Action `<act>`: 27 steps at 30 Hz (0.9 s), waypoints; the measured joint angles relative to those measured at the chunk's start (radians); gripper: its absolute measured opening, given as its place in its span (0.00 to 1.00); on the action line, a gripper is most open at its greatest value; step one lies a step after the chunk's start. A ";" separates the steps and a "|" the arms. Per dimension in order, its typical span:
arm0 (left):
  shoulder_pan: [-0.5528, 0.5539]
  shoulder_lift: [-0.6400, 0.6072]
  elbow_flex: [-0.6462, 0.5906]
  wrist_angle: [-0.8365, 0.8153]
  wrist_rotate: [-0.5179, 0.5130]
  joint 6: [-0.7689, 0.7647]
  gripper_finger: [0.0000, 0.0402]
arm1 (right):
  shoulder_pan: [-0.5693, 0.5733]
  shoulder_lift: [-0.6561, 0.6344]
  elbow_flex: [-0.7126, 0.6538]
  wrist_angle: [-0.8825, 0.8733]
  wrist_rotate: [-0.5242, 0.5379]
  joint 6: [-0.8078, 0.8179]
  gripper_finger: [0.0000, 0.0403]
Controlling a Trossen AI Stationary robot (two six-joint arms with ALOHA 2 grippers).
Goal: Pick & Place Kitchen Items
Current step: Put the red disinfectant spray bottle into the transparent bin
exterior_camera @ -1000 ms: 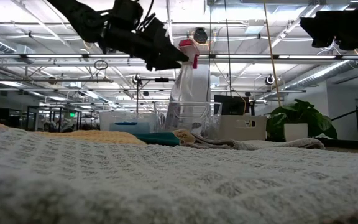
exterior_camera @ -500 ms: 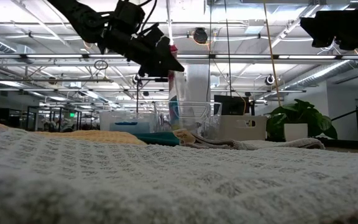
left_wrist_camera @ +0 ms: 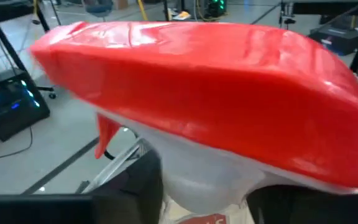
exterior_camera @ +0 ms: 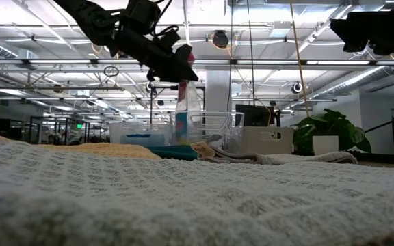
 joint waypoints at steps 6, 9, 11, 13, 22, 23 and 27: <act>0.007 0.000 0.000 0.057 -0.090 0.025 0.38 | 0.000 0.000 0.000 0.000 0.000 0.000 0.52; 0.016 0.000 0.000 0.086 -0.134 -0.004 0.38 | 0.000 0.000 0.000 0.000 0.000 0.000 0.52; 0.022 0.001 0.000 0.104 -0.173 -0.038 0.38 | 0.000 0.000 0.000 0.000 0.000 0.000 0.52; 0.032 0.007 0.000 0.120 -0.211 -0.080 0.40 | 0.000 0.000 0.000 0.000 0.000 0.000 0.52; 0.084 0.054 0.001 0.135 -0.248 -0.206 0.43 | 0.000 0.000 0.000 0.000 0.000 0.000 0.52; 0.091 0.061 0.002 0.144 -0.238 -0.206 0.42 | 0.000 0.000 0.000 0.000 0.000 0.000 0.52; 0.098 0.093 0.003 0.197 -0.213 -0.177 0.39 | 0.000 0.000 0.000 0.001 0.000 0.000 0.52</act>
